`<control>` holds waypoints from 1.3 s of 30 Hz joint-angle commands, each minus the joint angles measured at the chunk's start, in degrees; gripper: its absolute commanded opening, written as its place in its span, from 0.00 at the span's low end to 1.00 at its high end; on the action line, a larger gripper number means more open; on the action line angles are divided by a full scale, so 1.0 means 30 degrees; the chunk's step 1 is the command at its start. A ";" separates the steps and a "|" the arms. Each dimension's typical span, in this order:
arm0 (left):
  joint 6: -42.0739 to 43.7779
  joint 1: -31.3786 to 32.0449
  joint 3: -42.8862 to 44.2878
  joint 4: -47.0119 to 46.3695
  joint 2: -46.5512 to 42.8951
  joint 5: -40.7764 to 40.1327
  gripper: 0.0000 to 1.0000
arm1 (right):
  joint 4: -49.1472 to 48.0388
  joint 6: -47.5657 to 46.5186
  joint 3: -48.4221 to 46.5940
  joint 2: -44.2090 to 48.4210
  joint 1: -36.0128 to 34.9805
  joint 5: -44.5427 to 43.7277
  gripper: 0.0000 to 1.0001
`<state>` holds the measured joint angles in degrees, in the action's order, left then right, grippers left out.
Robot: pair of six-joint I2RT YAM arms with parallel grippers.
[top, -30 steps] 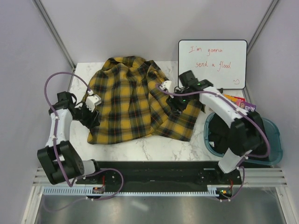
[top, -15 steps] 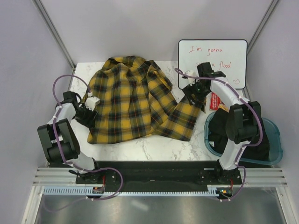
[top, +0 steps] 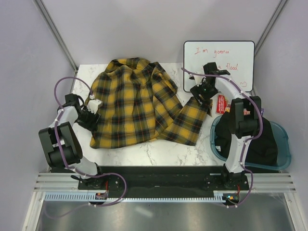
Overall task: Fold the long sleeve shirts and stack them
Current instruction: Flatten the shirt out
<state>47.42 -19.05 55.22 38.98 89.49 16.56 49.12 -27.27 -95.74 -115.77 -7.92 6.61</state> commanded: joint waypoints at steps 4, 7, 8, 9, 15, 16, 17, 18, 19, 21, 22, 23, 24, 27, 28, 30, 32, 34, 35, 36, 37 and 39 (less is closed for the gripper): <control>-0.0717 0.0051 0.0810 -0.0279 -0.0270 0.0048 0.66 | 0.3252 -0.0843 -0.1278 0.0292 0.0151 0.3093 0.10; -0.1097 -0.0007 0.1044 -0.0134 -0.0446 0.0281 0.66 | 0.4307 -0.1310 -0.1192 0.2956 -0.0344 0.6811 0.00; -0.1273 0.0021 0.1162 -0.0046 -0.0446 0.0601 0.65 | 0.5208 -0.2037 -0.1133 0.3688 -0.1159 0.7690 0.00; -0.1420 0.0021 0.1424 0.0013 -0.0417 0.0778 0.65 | 0.5623 -0.2334 -0.0929 0.5030 -0.1777 0.9468 0.00; -0.2622 0.0021 0.2538 0.1302 -0.0037 0.2302 0.63 | 0.4052 -0.1700 0.1760 0.8935 -1.0764 1.0396 0.00; -0.2913 -0.0008 0.2598 0.1390 -0.0007 0.2332 0.63 | 0.3494 -0.1460 0.2116 0.9027 -1.2024 0.9495 0.00; -0.3061 -0.0124 0.2657 0.1478 -0.0007 0.2565 0.63 | 0.2735 -0.1371 0.2381 0.8970 -1.4589 0.8906 0.00; -0.3120 -0.0154 0.2744 0.1711 -0.0007 0.2712 0.63 | 0.2611 -0.1370 0.2413 0.8389 -1.5775 0.8262 0.00; -0.3208 -0.0183 0.2919 0.1887 0.0022 0.2859 0.63 | 0.2639 -0.1486 0.2210 0.7977 -1.6744 0.7559 0.14; -0.3209 -0.0271 0.3009 0.2267 -0.0211 0.3181 0.64 | 0.3281 -0.1546 0.0695 0.6692 -1.7572 0.7694 0.46; -0.3035 -0.0301 0.3067 0.2415 -0.0299 0.3327 0.65 | 0.3516 -0.1459 0.0133 0.6394 -1.7284 0.8075 0.80; -0.2917 -0.0330 0.3038 0.2590 -0.0445 0.3532 0.65 | 0.3489 -0.1342 -0.0336 0.6246 -1.6092 0.8862 0.85; -0.2771 -0.0330 0.2922 0.2940 -0.0591 0.3679 0.65 | 0.3489 -0.1283 -0.1240 0.5868 -1.5297 0.9276 0.88; -0.1980 -0.0096 0.2163 0.2828 -0.0652 0.3301 0.65 | 0.3052 -0.0817 -0.2592 0.4462 -1.1957 0.9692 0.87; -0.1920 -0.0038 0.2014 0.2362 -0.0535 0.3125 0.64 | 0.2730 -0.0494 -0.2858 0.3965 -1.1311 0.9256 0.81; -0.1949 0.0021 0.1750 0.1891 0.0076 0.2802 0.61 | 0.1764 0.0268 -0.3386 0.2179 -0.9990 0.7709 0.72; -0.2036 0.0109 0.1662 0.1101 0.0693 0.1868 0.57 | 0.0656 0.0822 -0.3680 0.0338 -0.9374 0.6533 0.56; -0.2124 0.0109 0.1602 0.0689 0.1831 0.0293 0.53 | 0.0035 0.1060 -0.3885 -0.0752 -0.9195 0.4570 0.46; -0.2096 0.0080 0.1574 0.0427 0.2100 -0.0182 0.47 | -0.0490 0.1236 -0.3886 -0.1598 -0.9021 0.3984 0.44; -0.1950 -0.0007 0.1428 0.0308 0.2277 -0.0622 0.45 | -0.0612 0.1266 -0.3886 -0.2013 -0.8932 0.3514 0.41; -0.1920 -0.0269 0.1311 0.0133 0.2365 -0.1177 0.43 | -0.0758 0.1267 -0.3770 -0.2278 -0.8844 0.2610 0.36; -0.1774 -0.0592 0.1077 -0.0249 0.2279 -0.1562 0.38 | -0.1372 0.1208 -0.2951 -0.2631 -0.8551 0.1726 0.33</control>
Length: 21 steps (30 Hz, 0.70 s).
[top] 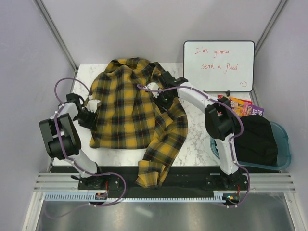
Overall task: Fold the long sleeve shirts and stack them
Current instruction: Flatten the shirt out
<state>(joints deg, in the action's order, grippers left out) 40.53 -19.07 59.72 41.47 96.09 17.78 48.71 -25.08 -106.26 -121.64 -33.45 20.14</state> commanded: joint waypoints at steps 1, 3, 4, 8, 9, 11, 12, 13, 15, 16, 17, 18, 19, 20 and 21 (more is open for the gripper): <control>0.0609 -0.0906 -0.0455 -0.1080 0.0049 -0.2378 0.37 | -0.1497 0.0479 0.0904 -0.0701 0.0046 -0.3542 0.32; 0.1162 -0.1259 -0.0775 -0.1080 -0.0243 -0.2732 0.34 | -0.1500 0.0392 0.1929 -0.0731 0.0252 -0.4162 0.29; 0.1369 -0.1608 -0.0893 -0.1051 -0.0360 -0.3082 0.34 | -0.1326 0.0334 0.2426 -0.0673 0.0252 -0.4165 0.28; 0.2832 -0.2256 -0.2324 -0.0992 -0.1821 -0.3553 0.31 | -0.0856 -0.0135 0.6750 0.0935 -0.0390 -0.3580 0.24; 0.3097 -0.2315 -0.2649 -0.0905 -0.2203 -0.3641 0.31 | -0.0855 -0.0281 0.7608 0.1345 -0.0653 -0.3579 0.22; 0.3886 -0.2432 -0.3583 -0.0818 -0.3255 -0.4080 0.31 | -0.0331 -0.0370 0.9690 0.2546 -0.1678 -0.2998 0.21; 0.4123 -0.2606 -0.3822 -0.0382 -0.3639 -0.4052 0.31 | -0.0154 -0.0312 1.0364 0.2985 -0.2087 -0.2674 0.20; 0.4299 -0.2695 -0.3940 -0.0087 -0.4020 -0.3994 0.31 | 0.0486 -0.0312 1.1472 0.3976 -0.3078 -0.2294 0.20; 0.4564 -0.3132 -0.3243 0.1775 -0.5308 -0.1699 0.30 | 0.1279 -0.0225 1.2213 0.5064 -0.4020 -0.1209 0.19; 0.4478 -0.3164 -0.2281 0.2052 -0.5806 -0.0867 0.32 | 0.1602 -0.0195 1.2274 0.5911 -0.4402 -0.0684 0.19; 0.3520 -0.3020 -0.1749 0.2170 -0.6420 -0.0250 0.34 | 0.1925 -0.0194 1.1985 0.6209 -0.4406 0.0308 0.19; 0.3336 -0.2786 -0.1164 0.2810 -0.6600 0.1787 0.37 | 0.2247 -0.0020 1.1547 0.6473 -0.4319 0.0317 0.19; 0.3189 -0.2465 -0.0259 0.2874 -0.6660 0.2503 0.47 | 0.2308 -0.0019 1.0382 0.6505 -0.4028 0.0289 0.19; 0.2086 -0.1998 0.0098 0.2730 -0.6544 0.2685 0.49 | 0.2338 -0.0019 0.9645 0.6447 -0.3735 0.0201 0.20; 0.1814 -0.0804 0.0392 0.2699 -0.6079 0.3005 0.51 | 0.2222 -0.0019 0.8884 0.6070 -0.3384 -0.0119 0.21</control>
<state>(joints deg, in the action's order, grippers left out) 49.84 -27.24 53.91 48.05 78.52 15.84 53.21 -25.67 -71.24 -105.73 -47.68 17.41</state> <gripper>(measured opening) 0.462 0.196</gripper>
